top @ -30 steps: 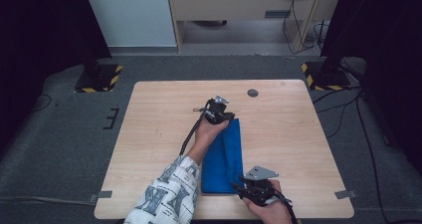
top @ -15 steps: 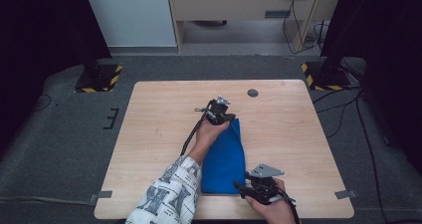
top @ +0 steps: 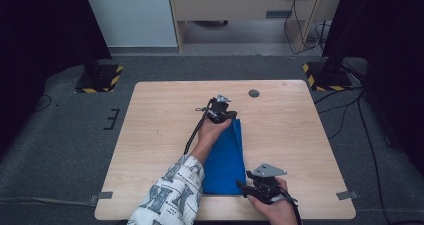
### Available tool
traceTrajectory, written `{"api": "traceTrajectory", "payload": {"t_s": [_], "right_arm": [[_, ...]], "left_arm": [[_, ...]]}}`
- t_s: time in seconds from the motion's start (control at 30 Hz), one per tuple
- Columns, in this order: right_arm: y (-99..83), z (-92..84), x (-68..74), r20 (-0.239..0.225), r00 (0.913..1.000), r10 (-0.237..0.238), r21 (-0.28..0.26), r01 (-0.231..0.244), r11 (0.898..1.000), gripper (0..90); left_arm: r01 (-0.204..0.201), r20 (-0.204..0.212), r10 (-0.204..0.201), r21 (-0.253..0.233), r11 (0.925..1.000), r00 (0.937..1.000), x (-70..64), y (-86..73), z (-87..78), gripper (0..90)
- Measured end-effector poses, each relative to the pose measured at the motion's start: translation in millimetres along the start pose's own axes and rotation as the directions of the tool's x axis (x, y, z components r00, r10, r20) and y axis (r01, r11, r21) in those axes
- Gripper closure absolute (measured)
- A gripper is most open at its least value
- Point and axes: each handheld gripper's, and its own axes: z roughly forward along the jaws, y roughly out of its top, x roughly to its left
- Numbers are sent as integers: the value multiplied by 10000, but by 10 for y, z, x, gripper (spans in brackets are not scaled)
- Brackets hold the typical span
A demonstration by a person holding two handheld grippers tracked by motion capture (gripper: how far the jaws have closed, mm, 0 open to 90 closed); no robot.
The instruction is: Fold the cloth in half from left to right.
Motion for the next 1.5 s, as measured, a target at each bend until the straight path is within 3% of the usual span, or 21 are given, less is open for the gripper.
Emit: {"api": "traceTrajectory", "payload": {"t_s": [0.27,0.43,0.63,1.23,1.5], "right_arm": [[0,32,-79,55,10000,-2,41,2,10000,375],[-3,64,-108,208,9997,-136,-85,137,9999,285],[6,71,-127,410,9991,-117,-259,128,9996,211],[25,76,-219,744,9972,-40,-307,63,9995,153],[121,78,-366,716,9974,81,-329,-58,9994,125]], "left_arm": [[-86,174,85,77,9999,9998,7,-25,32,808],[-244,-38,244,-49,9997,9997,0,-18,25,613],[-480,-26,480,-286,9984,9988,-22,1,3,518],[-945,123,945,25,9955,9954,-52,19,-83,292],[-1121,67,1120,320,9932,9937,-84,31,-164,177]]}}
